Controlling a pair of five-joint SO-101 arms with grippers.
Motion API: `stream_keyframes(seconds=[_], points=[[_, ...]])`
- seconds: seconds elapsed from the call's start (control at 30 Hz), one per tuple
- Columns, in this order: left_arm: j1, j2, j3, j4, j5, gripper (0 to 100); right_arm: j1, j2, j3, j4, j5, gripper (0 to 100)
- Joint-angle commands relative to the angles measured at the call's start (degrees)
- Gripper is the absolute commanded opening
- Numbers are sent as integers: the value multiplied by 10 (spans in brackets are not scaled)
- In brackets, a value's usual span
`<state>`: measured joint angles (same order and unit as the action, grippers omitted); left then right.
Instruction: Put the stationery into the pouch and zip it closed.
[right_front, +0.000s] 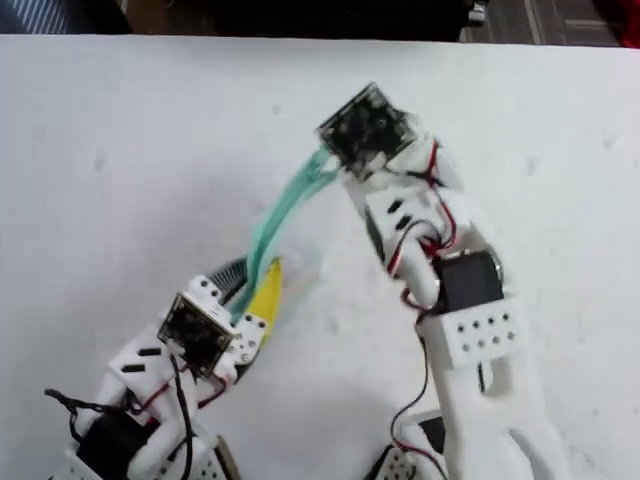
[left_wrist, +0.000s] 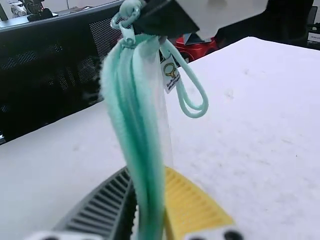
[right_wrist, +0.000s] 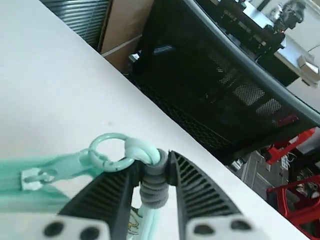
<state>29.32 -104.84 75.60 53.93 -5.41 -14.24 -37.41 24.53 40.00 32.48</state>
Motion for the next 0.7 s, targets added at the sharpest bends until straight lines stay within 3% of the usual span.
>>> stream_keyframes(seconds=[0.0, 0.2, 0.67], points=[[5, 3, -16, 9, -4, 21, 52, 40, -29, -51, 4, 16], [5, 3, -16, 17, -4, 21, 92, 119, -30, -119, 4, 16], [5, 3, -16, 17, -4, 21, 106, 182, -132, -78, -1, 16]])
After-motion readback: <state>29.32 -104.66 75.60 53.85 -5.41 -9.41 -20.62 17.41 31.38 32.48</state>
